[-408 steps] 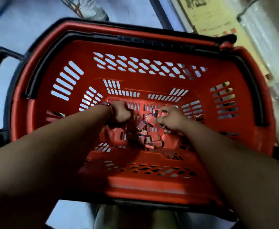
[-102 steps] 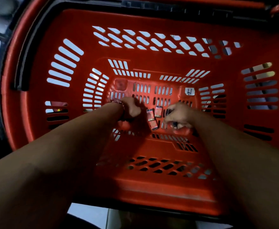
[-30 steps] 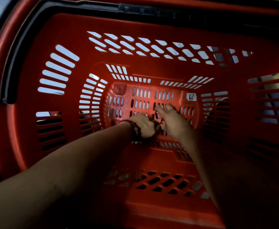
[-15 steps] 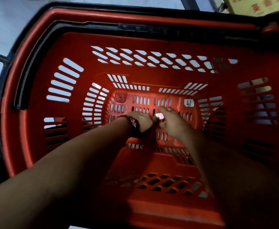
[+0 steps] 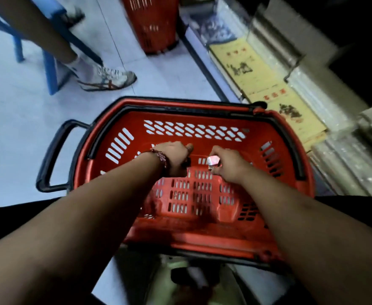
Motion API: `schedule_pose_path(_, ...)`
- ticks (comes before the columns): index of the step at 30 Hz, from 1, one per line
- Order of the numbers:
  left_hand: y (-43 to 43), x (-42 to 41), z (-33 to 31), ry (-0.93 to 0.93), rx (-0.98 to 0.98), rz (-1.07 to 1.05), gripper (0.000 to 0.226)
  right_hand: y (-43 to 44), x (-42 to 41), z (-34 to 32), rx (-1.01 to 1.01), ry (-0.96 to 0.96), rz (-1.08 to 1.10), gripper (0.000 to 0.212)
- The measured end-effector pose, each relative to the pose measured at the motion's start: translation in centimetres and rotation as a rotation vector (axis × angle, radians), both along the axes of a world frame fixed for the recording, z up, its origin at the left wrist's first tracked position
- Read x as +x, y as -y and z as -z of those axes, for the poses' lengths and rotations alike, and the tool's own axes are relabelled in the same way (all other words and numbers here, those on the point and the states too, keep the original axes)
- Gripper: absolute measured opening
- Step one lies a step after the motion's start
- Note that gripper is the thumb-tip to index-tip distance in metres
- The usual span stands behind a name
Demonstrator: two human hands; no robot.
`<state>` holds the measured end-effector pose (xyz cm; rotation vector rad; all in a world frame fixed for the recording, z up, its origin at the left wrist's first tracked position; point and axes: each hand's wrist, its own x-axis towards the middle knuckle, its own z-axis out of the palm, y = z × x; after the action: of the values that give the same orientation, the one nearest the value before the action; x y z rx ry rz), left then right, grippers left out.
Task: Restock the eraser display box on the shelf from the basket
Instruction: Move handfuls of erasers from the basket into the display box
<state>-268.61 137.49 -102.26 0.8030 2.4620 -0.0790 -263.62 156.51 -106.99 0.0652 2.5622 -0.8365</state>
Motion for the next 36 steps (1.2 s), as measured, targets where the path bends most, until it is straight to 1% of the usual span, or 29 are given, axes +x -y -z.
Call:
schedule_pose_path(3,-0.9,2.0,-5.5,-0.143,0.021,0.008,0.049,-0.8,1.0,-4.9,0.016,-0.091,0.024,0.037)
schedule_pose_path(6,-1.9,4.6,-10.8,-0.246,0.020,0.027,0.045,-1.4,2.6,-10.2,0.022,-0.188,0.050,0.043)
schedule_pose_path(9,-3.3,6.8,-15.1,-0.323,0.028,0.091,0.041,-2.3,4.6,-15.4,0.004,-0.278,0.063,0.035)
schedule_pose_path(14,-7.6,10.0,-20.5,-0.363,0.058,0.202,0.054,-4.5,7.7,-21.5,0.000,-0.401,0.164,0.024)
schedule_pose_path(17,-10.0,11.6,-21.9,-0.392,0.102,0.241,0.060,-6.0,9.5,-23.5,0.025,-0.429,0.218,0.023)
schedule_pose_path(19,-11.4,12.6,-22.2,-0.405,0.104,0.315,0.066,-7.1,10.8,-24.4,0.032,-0.456,0.262,0.023)
schedule_pose_path(23,-14.1,14.2,-23.0,-0.448,0.088,0.439,0.059,-9.5,13.4,-25.0,0.021,-0.476,0.365,0.021)
schedule_pose_path(27,-16.3,14.3,-23.6,-0.426,0.134,0.421,0.057,-11.9,15.2,-25.9,0.008,-0.507,0.433,0.031)
schedule_pose_path(32,-18.2,13.9,-24.7,-0.493,0.146,0.386,0.047,-14.6,16.6,-27.6,0.024,-0.532,0.539,0.030)
schedule_pose_path(36,-19.8,12.8,-26.1,-0.530,0.239,0.398,0.043,-16.1,17.8,-29.2,0.014,-0.554,0.576,0.028)
